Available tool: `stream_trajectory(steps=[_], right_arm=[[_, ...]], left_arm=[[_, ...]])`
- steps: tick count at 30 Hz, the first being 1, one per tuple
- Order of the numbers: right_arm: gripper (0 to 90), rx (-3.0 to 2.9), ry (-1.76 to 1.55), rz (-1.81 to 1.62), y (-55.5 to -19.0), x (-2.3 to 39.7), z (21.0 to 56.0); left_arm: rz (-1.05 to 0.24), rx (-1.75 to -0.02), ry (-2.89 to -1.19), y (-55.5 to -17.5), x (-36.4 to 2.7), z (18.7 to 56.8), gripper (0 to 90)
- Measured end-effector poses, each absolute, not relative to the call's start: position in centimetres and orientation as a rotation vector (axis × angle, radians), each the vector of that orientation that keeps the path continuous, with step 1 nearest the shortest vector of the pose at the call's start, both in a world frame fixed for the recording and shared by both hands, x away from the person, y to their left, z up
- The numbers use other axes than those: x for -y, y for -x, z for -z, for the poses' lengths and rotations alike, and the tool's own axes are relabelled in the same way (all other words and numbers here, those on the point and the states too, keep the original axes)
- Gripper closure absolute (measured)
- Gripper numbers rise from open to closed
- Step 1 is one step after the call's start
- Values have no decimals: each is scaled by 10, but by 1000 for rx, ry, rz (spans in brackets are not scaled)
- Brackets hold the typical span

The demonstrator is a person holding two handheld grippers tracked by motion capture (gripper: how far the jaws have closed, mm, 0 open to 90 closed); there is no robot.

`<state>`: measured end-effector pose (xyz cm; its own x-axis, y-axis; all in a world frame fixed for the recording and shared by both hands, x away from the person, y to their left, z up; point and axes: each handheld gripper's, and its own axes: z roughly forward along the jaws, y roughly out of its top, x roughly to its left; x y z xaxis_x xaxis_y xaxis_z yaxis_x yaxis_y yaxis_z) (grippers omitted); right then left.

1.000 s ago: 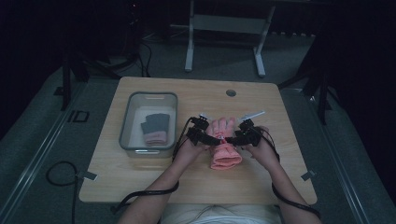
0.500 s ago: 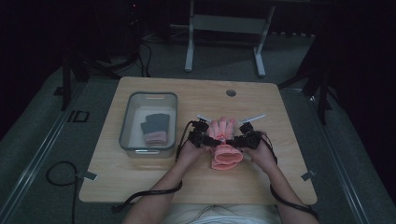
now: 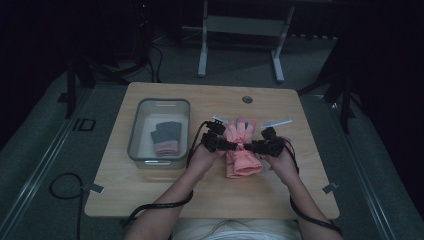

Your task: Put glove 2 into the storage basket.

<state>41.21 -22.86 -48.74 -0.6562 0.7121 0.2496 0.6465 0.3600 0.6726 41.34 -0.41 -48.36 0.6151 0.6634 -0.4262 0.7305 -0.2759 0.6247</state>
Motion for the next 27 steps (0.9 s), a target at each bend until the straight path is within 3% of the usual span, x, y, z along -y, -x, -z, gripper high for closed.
stream_trajectory(steps=[15,27], right_arm=[[689,-2428,-1119,-1295,-411,208,418],[688,-2435,-1027,-1318,-421,177,388]], left_arm=[[-63,-1056,-1980,-405,-19,408,738],[-126,-1071,-1953,-405,-50,380,737]])
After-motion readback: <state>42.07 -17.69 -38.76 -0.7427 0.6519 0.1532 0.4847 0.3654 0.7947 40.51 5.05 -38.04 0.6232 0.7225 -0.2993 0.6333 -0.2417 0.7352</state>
